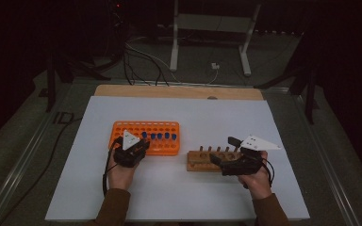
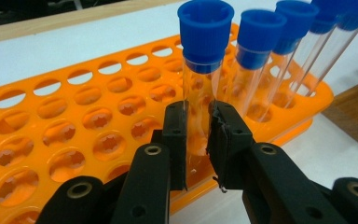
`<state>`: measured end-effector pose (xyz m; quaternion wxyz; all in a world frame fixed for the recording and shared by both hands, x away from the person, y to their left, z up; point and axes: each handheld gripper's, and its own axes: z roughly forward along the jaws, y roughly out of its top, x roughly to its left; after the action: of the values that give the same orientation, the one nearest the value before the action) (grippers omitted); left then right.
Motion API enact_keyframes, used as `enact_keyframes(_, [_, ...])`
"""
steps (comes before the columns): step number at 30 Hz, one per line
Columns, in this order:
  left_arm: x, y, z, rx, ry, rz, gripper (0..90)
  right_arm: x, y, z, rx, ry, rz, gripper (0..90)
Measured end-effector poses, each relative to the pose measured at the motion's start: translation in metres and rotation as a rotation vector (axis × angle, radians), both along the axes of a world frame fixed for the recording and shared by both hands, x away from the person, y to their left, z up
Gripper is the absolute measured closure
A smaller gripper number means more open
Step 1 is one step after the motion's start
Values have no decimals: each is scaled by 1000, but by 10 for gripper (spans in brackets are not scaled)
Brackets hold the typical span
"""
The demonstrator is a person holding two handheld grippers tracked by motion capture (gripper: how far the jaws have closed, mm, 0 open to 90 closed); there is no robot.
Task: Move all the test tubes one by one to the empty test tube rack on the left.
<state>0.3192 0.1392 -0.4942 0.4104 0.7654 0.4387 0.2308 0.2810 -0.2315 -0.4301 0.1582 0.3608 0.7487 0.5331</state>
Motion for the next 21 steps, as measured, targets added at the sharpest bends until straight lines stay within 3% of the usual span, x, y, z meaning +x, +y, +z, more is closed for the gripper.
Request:
enact_keyframes(7, [-2, -4, 0, 34, -12, 1, 777, 0, -2, 1, 0, -1, 0, 9])
enact_keyframes(21, [-2, -5, 0, 27, -9, 13, 777, 1, -7, -3, -5, 4, -2, 9])
